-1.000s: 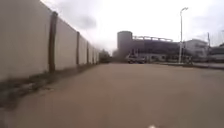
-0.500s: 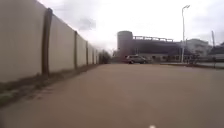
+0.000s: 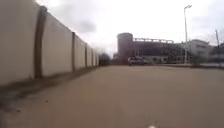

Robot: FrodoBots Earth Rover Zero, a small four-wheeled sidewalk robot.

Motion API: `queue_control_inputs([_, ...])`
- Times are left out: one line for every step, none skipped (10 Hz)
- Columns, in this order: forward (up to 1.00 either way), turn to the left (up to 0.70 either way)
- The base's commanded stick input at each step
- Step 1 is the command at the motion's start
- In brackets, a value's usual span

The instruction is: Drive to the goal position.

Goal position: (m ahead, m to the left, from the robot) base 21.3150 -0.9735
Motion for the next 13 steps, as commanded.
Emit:
queue_control_inputs([1.00, 0.00])
queue_control_inputs([1.00, 0.00])
queue_control_inputs([1.00, 0.00])
queue_control_inputs([1.00, 0.00])
queue_control_inputs([1.00, 0.00])
queue_control_inputs([1.00, 0.00])
queue_control_inputs([1.00, 0.00])
queue_control_inputs([1.00, 0.00])
queue_control_inputs([1.00, 0.00])
queue_control_inputs([1.00, 0.00])
queue_control_inputs([1.00, 0.00])
queue_control_inputs([1.00, 0.00])
queue_control_inputs([1.00, 0.00])
